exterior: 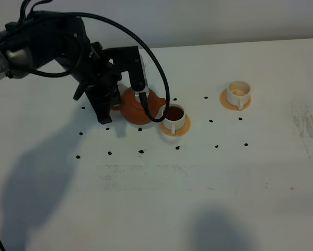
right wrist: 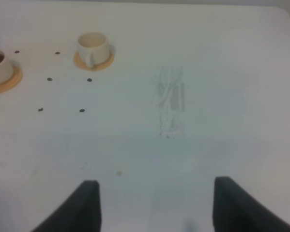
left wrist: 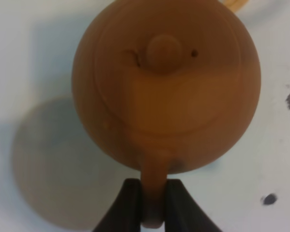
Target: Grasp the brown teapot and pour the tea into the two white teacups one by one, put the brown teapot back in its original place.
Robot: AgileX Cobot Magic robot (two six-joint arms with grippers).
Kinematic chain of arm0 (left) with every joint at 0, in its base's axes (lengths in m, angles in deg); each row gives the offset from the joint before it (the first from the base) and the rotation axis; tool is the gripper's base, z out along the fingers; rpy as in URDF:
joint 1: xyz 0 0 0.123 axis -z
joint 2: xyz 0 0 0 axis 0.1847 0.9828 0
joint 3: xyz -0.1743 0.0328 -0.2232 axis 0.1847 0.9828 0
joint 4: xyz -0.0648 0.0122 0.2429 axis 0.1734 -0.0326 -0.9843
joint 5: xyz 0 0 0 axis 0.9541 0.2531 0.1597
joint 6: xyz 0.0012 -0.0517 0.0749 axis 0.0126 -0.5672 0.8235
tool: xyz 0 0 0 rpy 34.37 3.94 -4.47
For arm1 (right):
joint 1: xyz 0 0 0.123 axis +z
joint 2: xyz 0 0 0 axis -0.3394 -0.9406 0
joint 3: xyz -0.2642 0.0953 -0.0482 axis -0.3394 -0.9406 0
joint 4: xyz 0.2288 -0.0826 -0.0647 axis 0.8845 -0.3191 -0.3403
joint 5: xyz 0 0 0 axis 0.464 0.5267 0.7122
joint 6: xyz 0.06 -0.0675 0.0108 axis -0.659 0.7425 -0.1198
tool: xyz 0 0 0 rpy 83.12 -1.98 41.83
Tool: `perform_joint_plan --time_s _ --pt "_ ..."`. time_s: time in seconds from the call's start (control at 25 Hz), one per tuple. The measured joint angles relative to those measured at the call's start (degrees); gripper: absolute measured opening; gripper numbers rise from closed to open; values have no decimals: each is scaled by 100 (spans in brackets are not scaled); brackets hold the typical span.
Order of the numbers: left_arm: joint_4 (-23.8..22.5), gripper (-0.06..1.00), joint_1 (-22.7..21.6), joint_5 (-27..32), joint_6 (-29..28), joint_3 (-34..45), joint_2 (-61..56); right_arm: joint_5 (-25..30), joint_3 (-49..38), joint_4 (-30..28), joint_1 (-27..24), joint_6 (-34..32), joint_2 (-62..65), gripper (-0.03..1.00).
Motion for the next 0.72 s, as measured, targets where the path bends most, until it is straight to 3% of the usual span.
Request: perform_joint_plan --time_s 0.72 --pt "477 10 -172 -815 -22 958 0 0 0 0 0 0 0 51"
